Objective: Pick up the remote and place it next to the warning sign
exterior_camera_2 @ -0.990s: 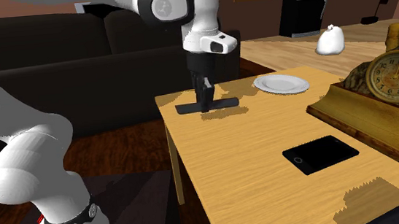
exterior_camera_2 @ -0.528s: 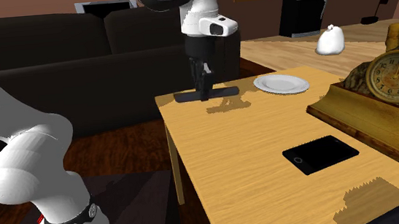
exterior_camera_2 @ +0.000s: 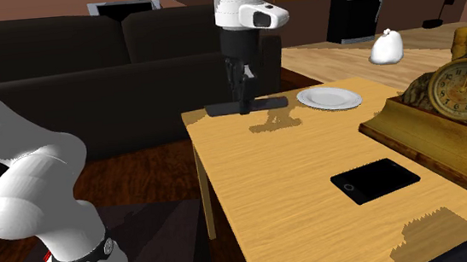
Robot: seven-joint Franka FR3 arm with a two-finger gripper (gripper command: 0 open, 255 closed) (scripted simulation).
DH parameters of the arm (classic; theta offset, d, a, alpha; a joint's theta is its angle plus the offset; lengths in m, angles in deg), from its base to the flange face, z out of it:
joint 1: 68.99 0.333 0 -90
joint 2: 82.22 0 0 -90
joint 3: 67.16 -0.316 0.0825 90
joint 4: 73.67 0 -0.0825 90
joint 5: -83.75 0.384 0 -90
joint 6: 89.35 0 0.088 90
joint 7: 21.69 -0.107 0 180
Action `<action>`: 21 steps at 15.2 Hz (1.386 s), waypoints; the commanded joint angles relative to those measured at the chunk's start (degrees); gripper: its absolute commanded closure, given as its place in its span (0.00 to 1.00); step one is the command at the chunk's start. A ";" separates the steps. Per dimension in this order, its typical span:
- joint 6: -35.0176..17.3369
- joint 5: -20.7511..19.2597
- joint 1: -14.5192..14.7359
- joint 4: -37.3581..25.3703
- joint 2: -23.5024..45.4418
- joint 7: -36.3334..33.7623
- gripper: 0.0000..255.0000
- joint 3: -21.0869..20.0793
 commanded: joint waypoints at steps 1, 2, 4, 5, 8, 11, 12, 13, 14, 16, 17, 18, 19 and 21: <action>0.10 -0.82 -1.00 -0.49 0.61 2.69 1.00 1.91; 0.19 -1.24 -1.51 -0.83 0.96 4.06 1.00 2.91; 0.37 -2.02 -2.55 -1.69 1.84 6.81 1.00 4.88; 0.45 -2.39 -3.06 -2.22 2.36 8.18 1.00 5.85; 0.70 -3.34 -4.53 -4.18 4.30 12.30 1.00 8.77; 0.98 -4.02 -5.95 -6.71 6.77 16.45 1.00 11.63; 1.09 -4.17 -6.43 -7.68 7.71 17.84 1.00 12.56; 1.20 -4.28 -6.90 -8.72 8.70 19.24 1.00 13.48; 1.33 -4.34 -7.36 -9.83 9.76 20.64 1.00 14.41; 1.63 -4.32 -8.30 -12.25 12.04 23.46 1.00 16.22; 1.81 -4.24 -8.77 -13.57 13.26 24.89 1.00 17.12; 2.01 -4.09 -9.26 -14.96 14.55 26.32 1.00 17.99; 2.24 -3.90 -9.75 -16.42 15.90 27.75 1.00 18.86; 2.78 -3.32 -10.84 -19.58 18.79 30.65 1.00 20.51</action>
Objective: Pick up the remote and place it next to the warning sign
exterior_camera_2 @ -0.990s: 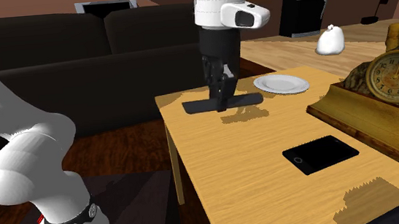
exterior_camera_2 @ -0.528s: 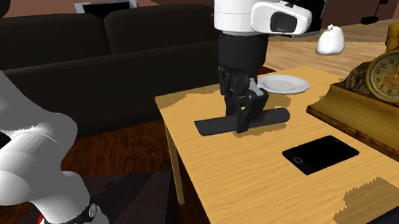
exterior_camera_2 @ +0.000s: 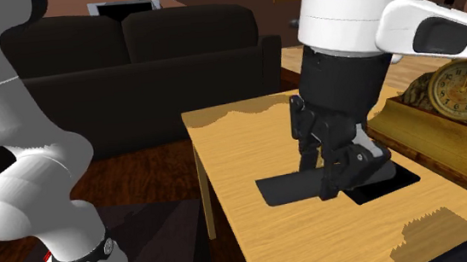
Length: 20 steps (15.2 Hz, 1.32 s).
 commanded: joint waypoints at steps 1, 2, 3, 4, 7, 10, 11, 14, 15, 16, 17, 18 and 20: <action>0.59 0.49 -1.27 -2.85 2.52 3.24 1.00 1.78; 0.95 0.93 -1.88 -4.64 4.12 4.70 1.00 2.55; 1.36 1.44 -2.53 -6.53 5.79 6.15 1.00 3.30; 1.82 2.01 -3.22 -8.52 7.53 7.61 1.00 4.02; 3.55 4.08 -5.68 -15.14 13.17 11.92 1.00 5.93; 5.94 6.66 -8.84 -23.00 19.52 16.00 1.00 7.38; 6.93 7.62 -10.10 -25.98 21.81 17.27 1.00 7.73; 6.28 8.42 -11.27 -27.07 23.79 18.51 1.00 7.88; 5.42 8.34 -11.14 -26.04 23.61 18.53 1.00 7.86; 4.58 8.28 -11.01 -25.04 23.45 18.56 1.00 7.84; 3.74 8.23 -10.90 -24.07 23.31 18.58 1.00 7.83; 2.92 8.19 -10.79 -23.13 23.19 18.62 1.00 7.81; 1.29 8.12 -10.60 -21.32 23.00 18.69 1.00 7.77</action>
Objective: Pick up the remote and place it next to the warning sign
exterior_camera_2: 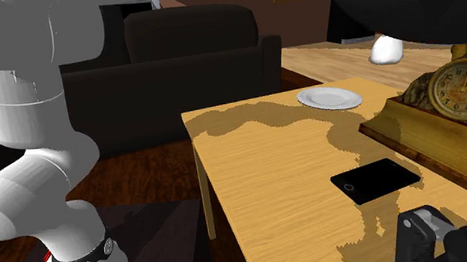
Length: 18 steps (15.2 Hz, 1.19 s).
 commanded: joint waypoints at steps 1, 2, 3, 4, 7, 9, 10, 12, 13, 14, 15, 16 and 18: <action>-1.68 0.00 0.14 1.71 -0.07 0.11 1.00 -0.04; -2.47 -0.01 0.22 2.56 -0.12 0.15 1.00 -0.06; -3.26 -0.01 0.29 3.38 -0.16 0.20 1.00 -0.08; -4.03 0.00 0.35 4.17 -0.18 0.25 1.00 -0.10; -6.32 0.07 0.51 6.44 -0.14 0.42 1.00 -0.18; -7.81 0.15 0.60 7.86 -0.04 0.55 1.00 -0.23; -8.55 0.20 0.63 8.54 0.03 0.62 1.00 -0.26; -10.01 0.33 0.69 9.85 0.21 0.77 1.00 -0.31; -10.73 0.41 0.71 10.47 0.32 0.85 1.00 -0.35; -11.44 0.49 0.73 11.08 0.44 0.94 1.00 -0.38; -12.15 0.58 0.75 11.68 0.58 1.03 1.00 -0.41; -12.86 0.67 0.76 12.25 0.73 1.12 1.00 -0.45; -14.26 0.88 0.77 13.36 1.06 1.31 1.00 -0.53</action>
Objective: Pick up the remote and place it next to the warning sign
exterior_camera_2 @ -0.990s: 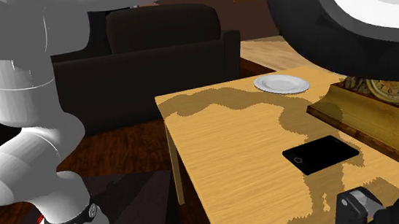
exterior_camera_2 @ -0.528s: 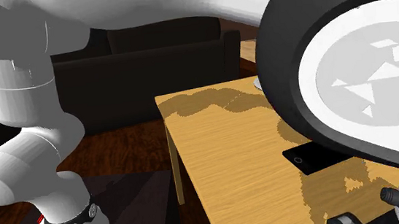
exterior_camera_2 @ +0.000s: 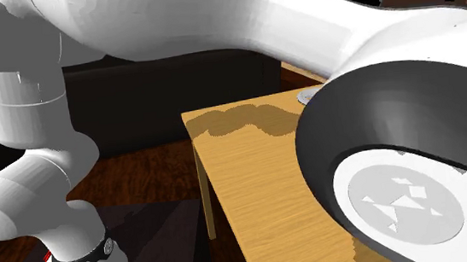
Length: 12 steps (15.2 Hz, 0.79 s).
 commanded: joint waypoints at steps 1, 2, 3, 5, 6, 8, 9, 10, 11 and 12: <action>-1.63 0.22 0.07 1.37 0.32 0.20 1.00 -0.12; -2.32 0.34 0.06 1.88 0.52 0.31 1.00 -0.16; -3.00 0.47 0.06 2.38 0.73 0.42 1.00 -0.21; -3.22 0.51 0.06 2.55 0.80 0.45 1.00 -0.22; -3.22 0.51 0.06 2.54 0.80 0.45 1.00 -0.22; -3.22 0.52 0.07 2.54 0.80 0.46 1.00 -0.21; -3.22 0.52 0.07 2.54 0.80 0.46 1.00 -0.20; -3.22 0.52 0.08 2.54 0.80 0.46 1.00 -0.20; -3.22 0.52 0.08 2.54 0.80 0.46 1.00 -0.20; -2.91 0.65 -0.07 1.92 1.15 0.56 0.00 -0.20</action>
